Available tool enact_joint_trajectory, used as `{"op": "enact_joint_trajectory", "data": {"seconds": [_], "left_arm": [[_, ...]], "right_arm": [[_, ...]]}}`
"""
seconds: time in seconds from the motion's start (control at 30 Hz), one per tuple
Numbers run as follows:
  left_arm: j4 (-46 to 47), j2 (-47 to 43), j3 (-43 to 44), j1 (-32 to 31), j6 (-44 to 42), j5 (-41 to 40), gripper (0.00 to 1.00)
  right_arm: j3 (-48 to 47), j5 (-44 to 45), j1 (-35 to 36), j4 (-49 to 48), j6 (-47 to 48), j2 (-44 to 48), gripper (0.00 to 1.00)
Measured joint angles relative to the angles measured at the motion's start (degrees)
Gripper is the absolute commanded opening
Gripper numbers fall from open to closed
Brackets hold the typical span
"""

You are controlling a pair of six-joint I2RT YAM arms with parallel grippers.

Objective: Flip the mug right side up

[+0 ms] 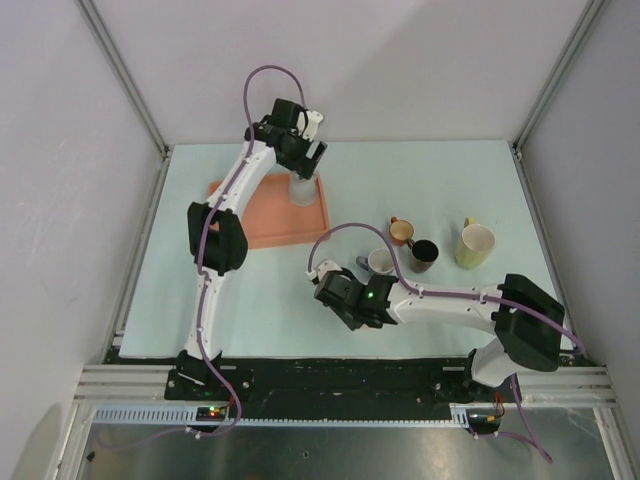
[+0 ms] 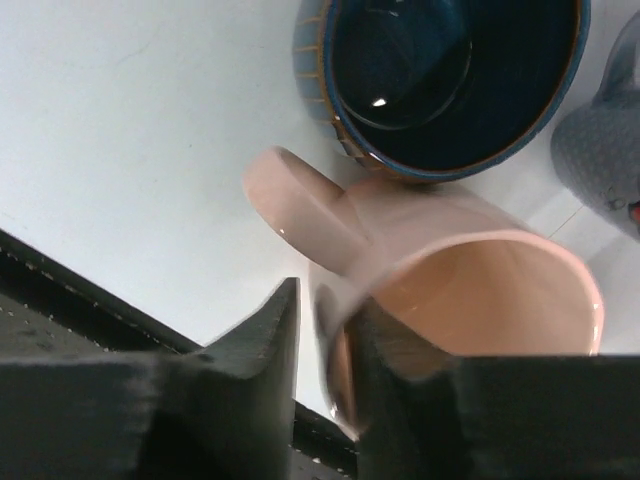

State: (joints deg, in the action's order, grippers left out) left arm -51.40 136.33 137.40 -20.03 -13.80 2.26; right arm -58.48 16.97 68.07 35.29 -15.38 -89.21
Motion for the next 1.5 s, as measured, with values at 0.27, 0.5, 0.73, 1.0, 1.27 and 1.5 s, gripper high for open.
{"op": "enact_joint_trajectory", "data": {"seconds": [0.27, 0.5, 0.73, 1.0, 1.27, 1.5], "left_arm": [[2.2, 0.4, -0.1, -0.6, 0.4, 1.6, 0.98], [2.7, 0.5, -3.1, -1.2, 1.1, 5.5, 0.98], [3.3, 0.5, -4.1, -1.4, 2.1, 6.5, 0.98], [3.7, 0.5, -8.9, -1.4, 1.9, 3.4, 0.54], [4.6, -0.9, -11.1, -1.4, 1.6, 3.9, 0.01], [2.8, -5.0, -15.3, -1.3, 0.2, 8.1, 0.00]], "right_arm": [[2.3, 0.3, -1.0, -0.5, -0.6, 2.1, 0.88], [0.8, 1.0, -1.2, 0.6, -0.7, 7.2, 0.99], [0.6, 1.6, -2.3, 2.9, -0.8, 7.2, 0.99], [-0.2, 2.1, -3.3, 4.9, -1.1, 8.2, 0.99], [-1.4, 1.4, -6.6, 4.5, -1.8, 13.7, 0.99], [-1.5, -8.0, -15.8, 0.5, -4.2, 17.6, 0.99]]}}
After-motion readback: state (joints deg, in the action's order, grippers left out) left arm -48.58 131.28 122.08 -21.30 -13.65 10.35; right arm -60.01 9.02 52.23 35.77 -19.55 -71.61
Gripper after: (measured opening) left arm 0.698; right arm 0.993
